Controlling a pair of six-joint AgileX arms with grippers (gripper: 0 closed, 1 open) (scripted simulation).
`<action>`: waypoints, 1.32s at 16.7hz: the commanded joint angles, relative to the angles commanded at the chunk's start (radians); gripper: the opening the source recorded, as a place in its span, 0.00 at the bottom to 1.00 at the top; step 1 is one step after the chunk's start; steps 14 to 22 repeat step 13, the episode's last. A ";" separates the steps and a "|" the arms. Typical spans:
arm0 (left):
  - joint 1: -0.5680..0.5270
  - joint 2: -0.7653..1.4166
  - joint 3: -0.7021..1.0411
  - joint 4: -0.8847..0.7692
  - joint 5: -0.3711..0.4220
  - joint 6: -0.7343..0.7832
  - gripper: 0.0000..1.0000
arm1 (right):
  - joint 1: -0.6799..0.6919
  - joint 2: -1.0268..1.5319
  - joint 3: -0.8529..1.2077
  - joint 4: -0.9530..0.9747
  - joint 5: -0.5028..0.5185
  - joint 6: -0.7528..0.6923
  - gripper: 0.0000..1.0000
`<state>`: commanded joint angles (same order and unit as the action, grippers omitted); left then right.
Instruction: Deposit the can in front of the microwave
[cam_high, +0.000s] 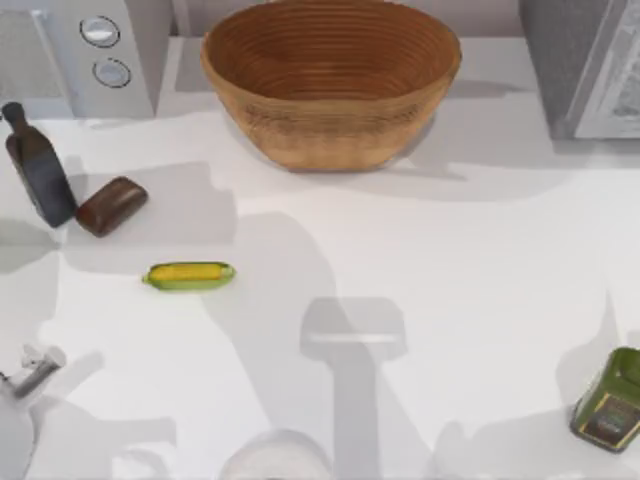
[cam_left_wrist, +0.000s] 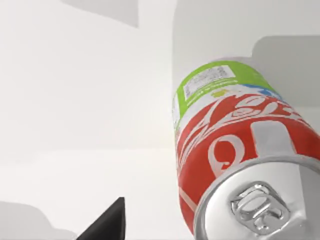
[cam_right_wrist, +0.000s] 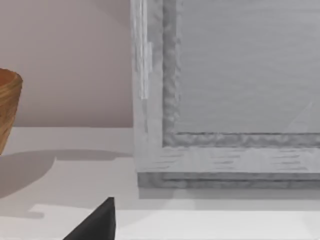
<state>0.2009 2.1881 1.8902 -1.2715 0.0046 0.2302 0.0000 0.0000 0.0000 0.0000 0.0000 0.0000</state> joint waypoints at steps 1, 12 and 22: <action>0.000 0.000 0.000 0.000 0.000 0.000 1.00 | 0.000 0.000 0.000 0.000 0.000 0.000 1.00; 0.001 0.004 0.157 -0.152 0.000 -0.001 1.00 | 0.000 0.000 0.000 0.000 0.000 0.000 1.00; 0.001 0.004 0.164 -0.160 0.000 -0.001 1.00 | 0.000 0.000 0.000 0.000 0.000 0.000 1.00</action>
